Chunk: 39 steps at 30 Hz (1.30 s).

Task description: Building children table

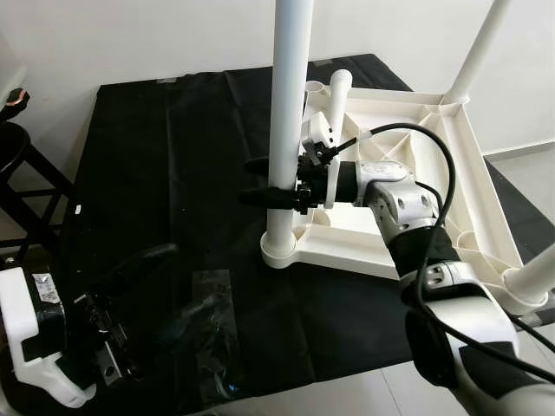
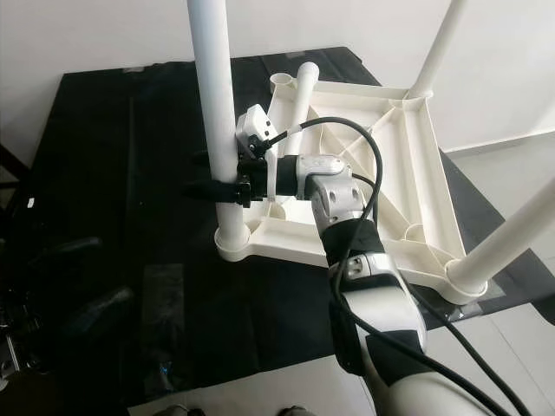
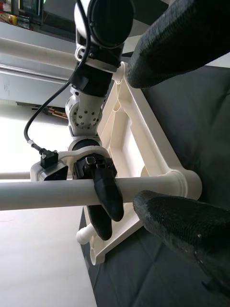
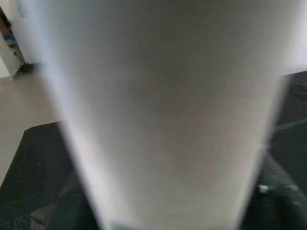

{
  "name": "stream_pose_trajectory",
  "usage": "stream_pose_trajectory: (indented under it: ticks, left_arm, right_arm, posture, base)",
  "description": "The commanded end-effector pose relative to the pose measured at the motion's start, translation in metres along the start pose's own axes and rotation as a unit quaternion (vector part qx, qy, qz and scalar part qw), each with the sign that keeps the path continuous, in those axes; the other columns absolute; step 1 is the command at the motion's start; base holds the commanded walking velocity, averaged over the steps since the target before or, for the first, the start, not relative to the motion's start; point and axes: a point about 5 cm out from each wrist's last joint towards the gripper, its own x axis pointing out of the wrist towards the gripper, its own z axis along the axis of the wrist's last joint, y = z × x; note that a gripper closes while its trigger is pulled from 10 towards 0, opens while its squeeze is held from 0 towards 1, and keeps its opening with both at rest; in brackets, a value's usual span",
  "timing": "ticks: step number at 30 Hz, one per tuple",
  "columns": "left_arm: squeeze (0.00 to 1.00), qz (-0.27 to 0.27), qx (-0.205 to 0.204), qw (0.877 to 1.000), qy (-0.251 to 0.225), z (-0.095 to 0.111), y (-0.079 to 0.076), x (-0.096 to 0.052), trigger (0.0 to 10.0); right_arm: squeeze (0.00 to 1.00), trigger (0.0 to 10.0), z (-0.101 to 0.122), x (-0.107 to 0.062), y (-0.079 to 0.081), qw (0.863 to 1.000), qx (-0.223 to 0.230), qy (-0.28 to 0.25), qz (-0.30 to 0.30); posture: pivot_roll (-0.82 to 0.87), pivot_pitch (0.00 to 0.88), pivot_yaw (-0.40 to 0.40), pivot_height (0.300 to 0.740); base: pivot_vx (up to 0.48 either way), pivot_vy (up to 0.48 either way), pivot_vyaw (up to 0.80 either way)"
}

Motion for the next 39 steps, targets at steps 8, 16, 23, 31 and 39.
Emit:
stream_pose_trajectory:
  ticks: [8, 16, 23, 31, 39]
  left_arm:
    - [0.00, -0.005, 0.000, 1.000, -0.002, -0.001, -0.002, 0.001, 10.0]
    - [0.00, -0.009, -0.002, 1.000, -0.004, -0.004, 0.001, 0.002, 10.0]
    - [0.00, -0.022, -0.004, 1.000, -0.009, -0.007, 0.005, 0.006, 10.0]
    - [0.00, -0.019, -0.004, 1.000, -0.012, -0.008, 0.004, 0.006, 10.0]
    - [0.00, -0.018, -0.001, 1.000, -0.012, -0.007, 0.006, 0.006, 10.0]
  right_arm:
    - [0.00, 0.0, -0.004, -0.016, -0.009, 0.999, -0.019, -0.013, -0.046]
    - [0.00, 0.0, -0.038, -0.022, 0.014, 0.940, -0.052, 0.023, -0.337]
    - [0.00, 0.0, -0.048, 0.009, 0.092, 0.896, -0.076, 0.016, -0.437]
    - [0.00, 10.0, -0.037, 0.023, 0.084, 0.932, -0.063, 0.024, -0.355]
    - [1.00, 10.0, -0.011, 0.030, 0.082, 0.974, 0.004, -0.017, -0.228]
  posture:
    - [0.08, 0.185, -0.024, 0.740]
    - [0.04, 0.178, -0.033, 0.740]
    - [0.01, 0.168, -0.003, 0.740]
    - [0.01, 0.167, -0.012, 0.740]
    - [0.02, 0.167, -0.020, 0.740]
  base:
    - [0.000, 0.000, 0.00]
    - [0.000, 0.000, 0.00]
    - [0.000, 0.000, 0.00]
    - [0.000, 0.000, 0.00]
    - [0.000, 0.000, 0.00]
